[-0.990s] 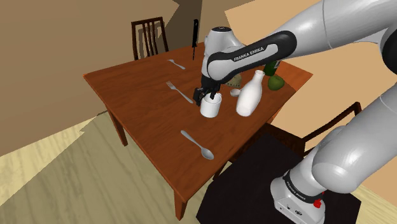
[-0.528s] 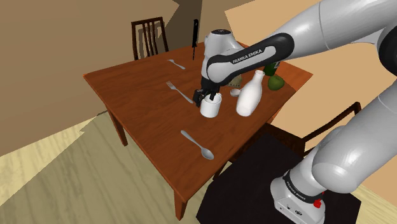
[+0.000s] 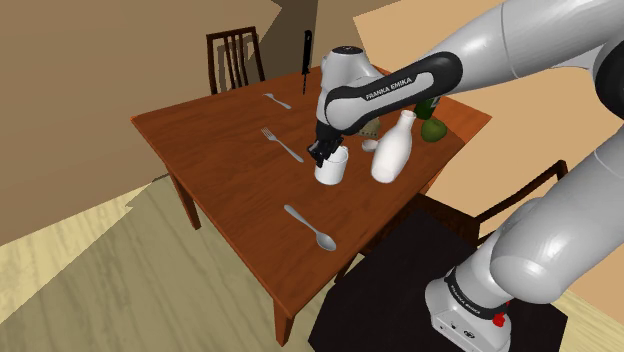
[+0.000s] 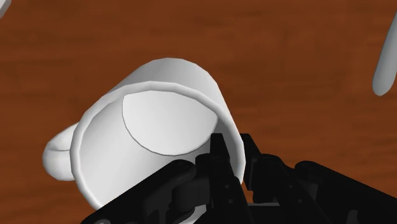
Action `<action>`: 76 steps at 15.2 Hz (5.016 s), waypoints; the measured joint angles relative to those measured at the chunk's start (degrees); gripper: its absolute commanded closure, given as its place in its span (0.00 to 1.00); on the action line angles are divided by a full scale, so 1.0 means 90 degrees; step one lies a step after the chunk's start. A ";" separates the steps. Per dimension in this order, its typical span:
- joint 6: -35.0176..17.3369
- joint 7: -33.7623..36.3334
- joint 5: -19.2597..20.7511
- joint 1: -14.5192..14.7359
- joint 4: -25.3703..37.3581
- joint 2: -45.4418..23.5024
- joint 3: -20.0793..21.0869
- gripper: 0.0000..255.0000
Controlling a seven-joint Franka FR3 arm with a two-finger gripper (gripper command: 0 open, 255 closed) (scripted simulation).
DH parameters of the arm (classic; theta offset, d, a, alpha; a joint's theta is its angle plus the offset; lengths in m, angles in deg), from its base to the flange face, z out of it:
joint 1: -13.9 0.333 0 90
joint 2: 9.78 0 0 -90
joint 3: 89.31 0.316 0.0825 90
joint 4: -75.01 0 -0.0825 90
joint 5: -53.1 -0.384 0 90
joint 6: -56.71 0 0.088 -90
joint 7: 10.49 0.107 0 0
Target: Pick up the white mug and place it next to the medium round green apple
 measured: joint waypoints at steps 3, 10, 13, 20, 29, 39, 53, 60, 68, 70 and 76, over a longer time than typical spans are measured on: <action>0.0000 0.0000 0.0000 0.0000 0.0000 0.0000 0.0000 1.00; 0.0510 -0.0035 -0.0040 -0.0002 0.0218 0.0292 -0.0005 1.00; 0.0772 -0.0047 -0.0053 -0.0004 0.0363 0.0411 -0.0009 1.00; 0.1365 -0.0049 -0.0080 0.0005 0.0693 0.0674 -0.0006 1.00; 0.2126 -0.0074 -0.0096 -0.0002 0.1248 0.0881 -0.0022 1.00; 0.2806 -0.0411 -0.0092 -0.0146 0.1673 0.1133 -0.0228 1.00; 0.2825 -0.2518 0.0115 -0.1021 0.1414 0.1411 -0.1551 1.00; 0.2882 -0.3630 0.0151 -0.1457 0.1789 0.1093 -0.2242 1.00; 0.2989 -0.4997 -0.0063 -0.1975 0.2638 0.0307 -0.3007 1.00; 0.3055 -0.5327 -0.0170 -0.2111 0.2942 0.0043 -0.3171 1.00; 0.3334 -0.6337 -0.0654 -0.2634 0.4098 -0.0967 -0.3584 1.00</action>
